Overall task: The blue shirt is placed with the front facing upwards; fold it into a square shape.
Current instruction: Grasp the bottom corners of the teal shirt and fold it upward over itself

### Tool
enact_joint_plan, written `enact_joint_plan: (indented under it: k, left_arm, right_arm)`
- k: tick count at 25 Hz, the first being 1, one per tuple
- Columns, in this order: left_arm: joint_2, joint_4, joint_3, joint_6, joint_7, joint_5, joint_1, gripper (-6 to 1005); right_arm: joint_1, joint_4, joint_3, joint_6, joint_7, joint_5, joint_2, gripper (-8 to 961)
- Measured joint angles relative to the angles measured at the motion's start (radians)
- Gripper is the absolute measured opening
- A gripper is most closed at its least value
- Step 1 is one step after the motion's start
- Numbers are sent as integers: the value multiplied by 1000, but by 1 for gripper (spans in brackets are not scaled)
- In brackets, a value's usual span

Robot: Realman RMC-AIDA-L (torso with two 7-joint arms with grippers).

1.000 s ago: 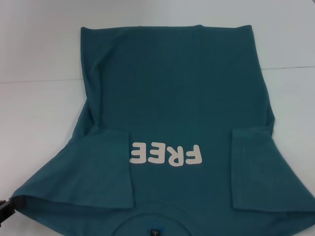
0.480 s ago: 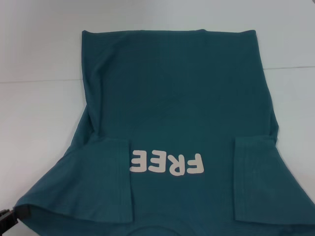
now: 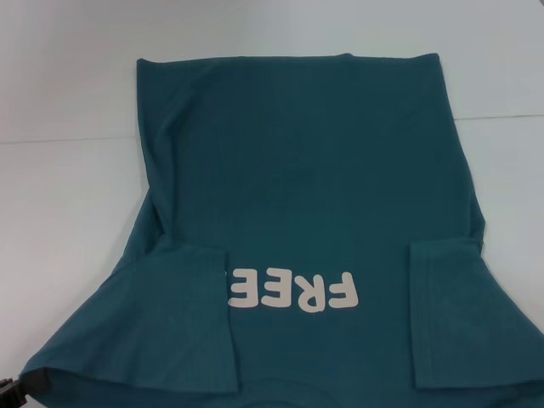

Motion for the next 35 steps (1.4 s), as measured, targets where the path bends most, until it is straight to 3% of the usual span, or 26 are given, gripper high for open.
enact_joint_plan:
  k: [8, 20, 28, 35]
  left_arm:
    - [8, -30, -1, -20, -10, -4, -44, 28]
    - [28, -57, -12, -122, -97, -17, -215, 27]
    - [54, -81, -11, -186, -121, -56, -291, 27]
    - [73, -171, 2, -340, -93, -57, -412, 28]
  right_arm:
    - [55, 9, 16, 0, 7, 40, -2, 24]
    - [205, 14, 31, 81, 63, 133, -31, 32]
    - [243, 14, 26, 137, 121, 242, -44, 37]
    - [291, 22, 20, 262, 141, 258, -49, 41]
